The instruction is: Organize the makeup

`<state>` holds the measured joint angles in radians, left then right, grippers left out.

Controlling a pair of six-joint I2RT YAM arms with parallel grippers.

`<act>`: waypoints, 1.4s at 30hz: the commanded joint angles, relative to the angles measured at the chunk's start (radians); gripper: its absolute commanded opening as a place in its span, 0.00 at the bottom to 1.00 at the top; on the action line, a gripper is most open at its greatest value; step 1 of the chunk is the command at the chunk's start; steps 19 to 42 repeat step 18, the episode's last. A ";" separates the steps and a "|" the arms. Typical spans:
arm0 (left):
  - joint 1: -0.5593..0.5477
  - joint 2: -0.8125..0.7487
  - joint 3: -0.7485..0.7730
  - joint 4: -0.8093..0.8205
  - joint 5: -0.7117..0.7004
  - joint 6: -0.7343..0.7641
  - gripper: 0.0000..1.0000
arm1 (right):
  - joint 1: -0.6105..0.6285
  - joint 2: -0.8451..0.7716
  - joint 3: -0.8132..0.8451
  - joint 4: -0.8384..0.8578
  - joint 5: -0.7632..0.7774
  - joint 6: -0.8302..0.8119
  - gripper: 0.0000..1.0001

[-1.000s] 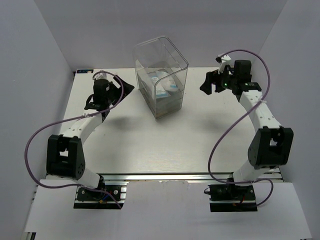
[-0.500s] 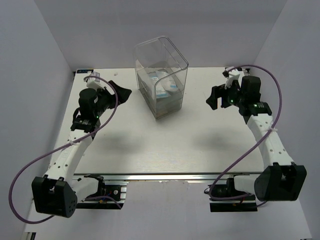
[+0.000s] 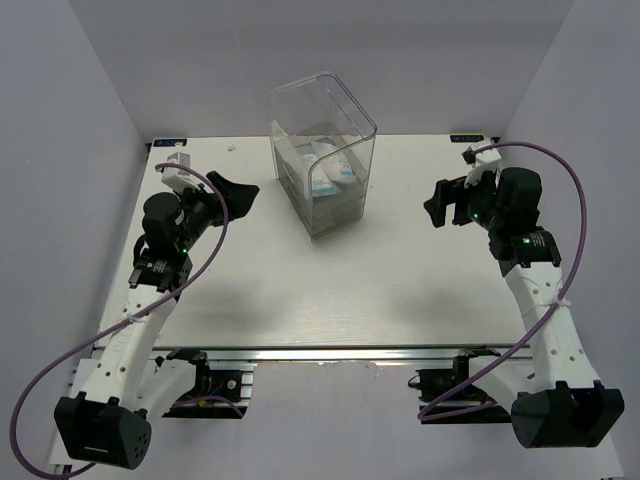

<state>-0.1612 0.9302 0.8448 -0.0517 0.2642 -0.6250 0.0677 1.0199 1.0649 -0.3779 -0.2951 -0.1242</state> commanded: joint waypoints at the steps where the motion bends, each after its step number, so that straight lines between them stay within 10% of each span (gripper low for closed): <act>1: -0.003 -0.037 -0.026 -0.004 0.017 -0.005 0.98 | 0.001 -0.027 -0.029 -0.013 0.042 0.009 0.90; 42: -0.003 -0.083 -0.013 -0.030 0.001 0.031 0.98 | 0.001 -0.056 -0.074 0.013 0.031 0.032 0.89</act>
